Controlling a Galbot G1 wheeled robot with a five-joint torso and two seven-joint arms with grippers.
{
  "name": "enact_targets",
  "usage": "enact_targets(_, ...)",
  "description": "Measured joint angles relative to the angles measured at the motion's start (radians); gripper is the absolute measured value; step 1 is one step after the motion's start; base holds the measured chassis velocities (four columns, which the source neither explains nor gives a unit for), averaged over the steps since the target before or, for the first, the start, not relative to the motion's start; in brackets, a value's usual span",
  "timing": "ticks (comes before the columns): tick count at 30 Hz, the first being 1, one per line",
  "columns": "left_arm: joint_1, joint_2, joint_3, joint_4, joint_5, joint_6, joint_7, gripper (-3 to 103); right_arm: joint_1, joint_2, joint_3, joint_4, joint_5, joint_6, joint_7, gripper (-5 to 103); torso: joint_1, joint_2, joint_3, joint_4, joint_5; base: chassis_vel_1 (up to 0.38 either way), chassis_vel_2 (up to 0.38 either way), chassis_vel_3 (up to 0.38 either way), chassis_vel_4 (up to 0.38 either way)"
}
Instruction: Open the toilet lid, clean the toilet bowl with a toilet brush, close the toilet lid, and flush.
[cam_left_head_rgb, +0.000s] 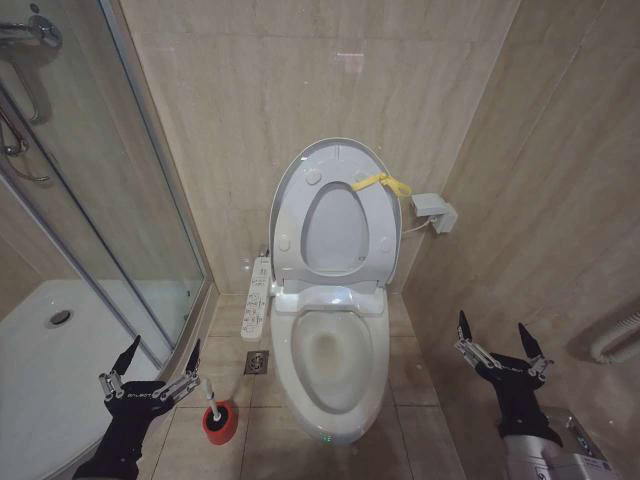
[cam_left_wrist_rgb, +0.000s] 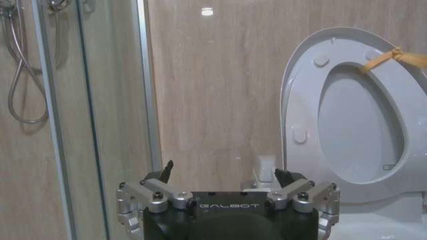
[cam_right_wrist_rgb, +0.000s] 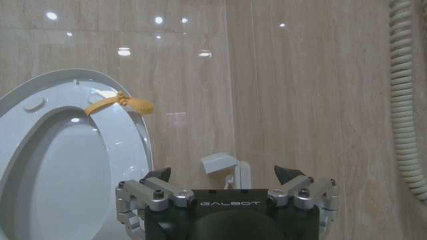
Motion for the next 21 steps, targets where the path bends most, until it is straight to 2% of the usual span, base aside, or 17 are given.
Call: enact_targets(21,-0.001,0.000,0.001,0.001,-0.001,-0.001,0.000,100,0.000,0.000,0.000,0.000,0.000,0.000,0.000,100,0.000,0.000,0.000,0.0000,0.0000,0.000,0.000,0.000,0.000)
